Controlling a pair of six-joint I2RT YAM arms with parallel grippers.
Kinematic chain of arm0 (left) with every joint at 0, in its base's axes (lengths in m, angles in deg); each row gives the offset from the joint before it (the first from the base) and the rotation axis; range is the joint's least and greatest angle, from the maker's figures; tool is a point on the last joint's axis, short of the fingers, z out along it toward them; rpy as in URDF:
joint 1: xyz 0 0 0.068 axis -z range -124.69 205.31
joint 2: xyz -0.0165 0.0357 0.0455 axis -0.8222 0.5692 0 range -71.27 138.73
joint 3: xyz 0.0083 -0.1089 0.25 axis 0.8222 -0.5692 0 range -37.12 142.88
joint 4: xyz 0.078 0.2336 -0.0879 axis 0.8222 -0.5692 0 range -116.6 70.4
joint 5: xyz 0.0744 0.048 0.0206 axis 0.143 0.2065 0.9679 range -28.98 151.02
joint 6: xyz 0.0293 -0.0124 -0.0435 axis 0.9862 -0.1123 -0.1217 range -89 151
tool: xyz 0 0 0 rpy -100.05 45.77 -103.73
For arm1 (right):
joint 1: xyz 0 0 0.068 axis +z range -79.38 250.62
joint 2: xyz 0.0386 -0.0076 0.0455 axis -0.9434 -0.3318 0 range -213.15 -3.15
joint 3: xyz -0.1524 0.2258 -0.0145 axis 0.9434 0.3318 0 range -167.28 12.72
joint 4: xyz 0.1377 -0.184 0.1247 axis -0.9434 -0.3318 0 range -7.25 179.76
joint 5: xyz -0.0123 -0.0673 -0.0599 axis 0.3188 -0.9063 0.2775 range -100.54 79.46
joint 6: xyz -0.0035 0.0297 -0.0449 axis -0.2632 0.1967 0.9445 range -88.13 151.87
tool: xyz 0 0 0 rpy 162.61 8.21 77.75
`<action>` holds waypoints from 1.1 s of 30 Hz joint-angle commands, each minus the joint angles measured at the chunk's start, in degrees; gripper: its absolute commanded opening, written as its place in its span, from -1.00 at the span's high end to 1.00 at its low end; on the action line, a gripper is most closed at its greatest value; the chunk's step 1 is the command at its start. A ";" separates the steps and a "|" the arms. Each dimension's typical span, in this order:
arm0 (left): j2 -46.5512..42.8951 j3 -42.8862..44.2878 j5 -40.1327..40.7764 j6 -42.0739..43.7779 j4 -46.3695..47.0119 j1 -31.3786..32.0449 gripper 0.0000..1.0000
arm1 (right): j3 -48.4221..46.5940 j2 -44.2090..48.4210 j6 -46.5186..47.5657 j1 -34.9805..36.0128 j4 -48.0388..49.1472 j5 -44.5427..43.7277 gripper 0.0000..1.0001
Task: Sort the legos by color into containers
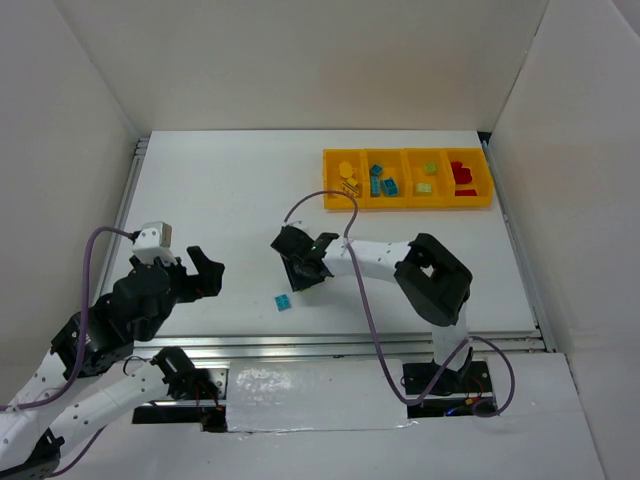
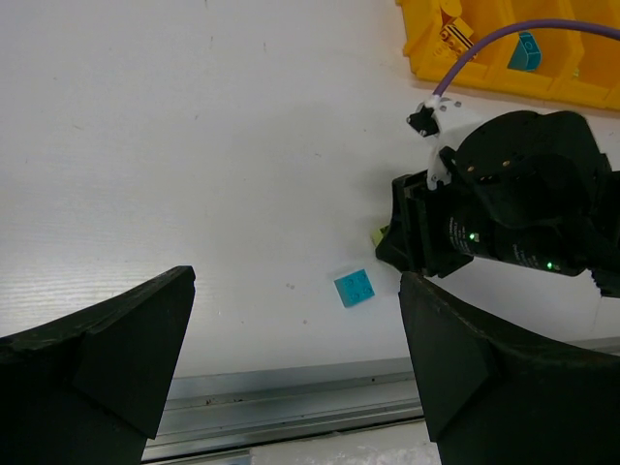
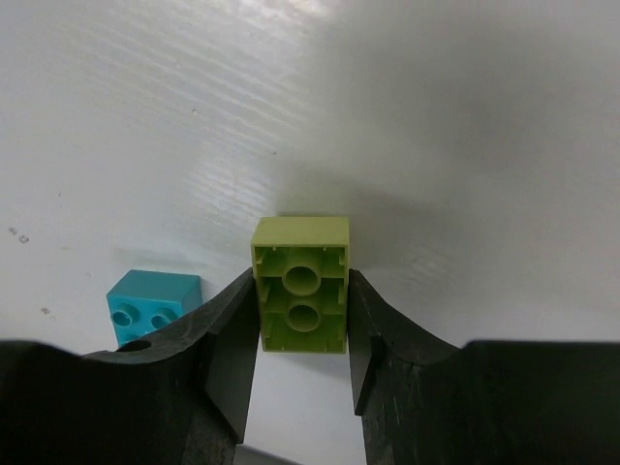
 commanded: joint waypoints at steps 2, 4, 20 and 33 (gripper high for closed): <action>-0.61 -0.19 -0.01 1.49 2.29 0.05 -0.99 | -0.06 8.00 0.79 -5.76 0.69 1.92 1.00; -0.52 -0.10 0.08 1.40 2.20 0.14 -0.99 | 1.52 12.57 1.41 -11.74 1.57 4.38 1.00; -2.37 -0.45 -1.23 2.54 3.25 0.49 -0.99 | -32.45 -2.69 -0.78 -47.52 -11.78 -9.56 1.00; -0.44 -0.54 -2.47 3.60 3.95 0.49 -0.99 | -48.83 -17.30 0.09 -54.21 -17.76 -7.04 -0.11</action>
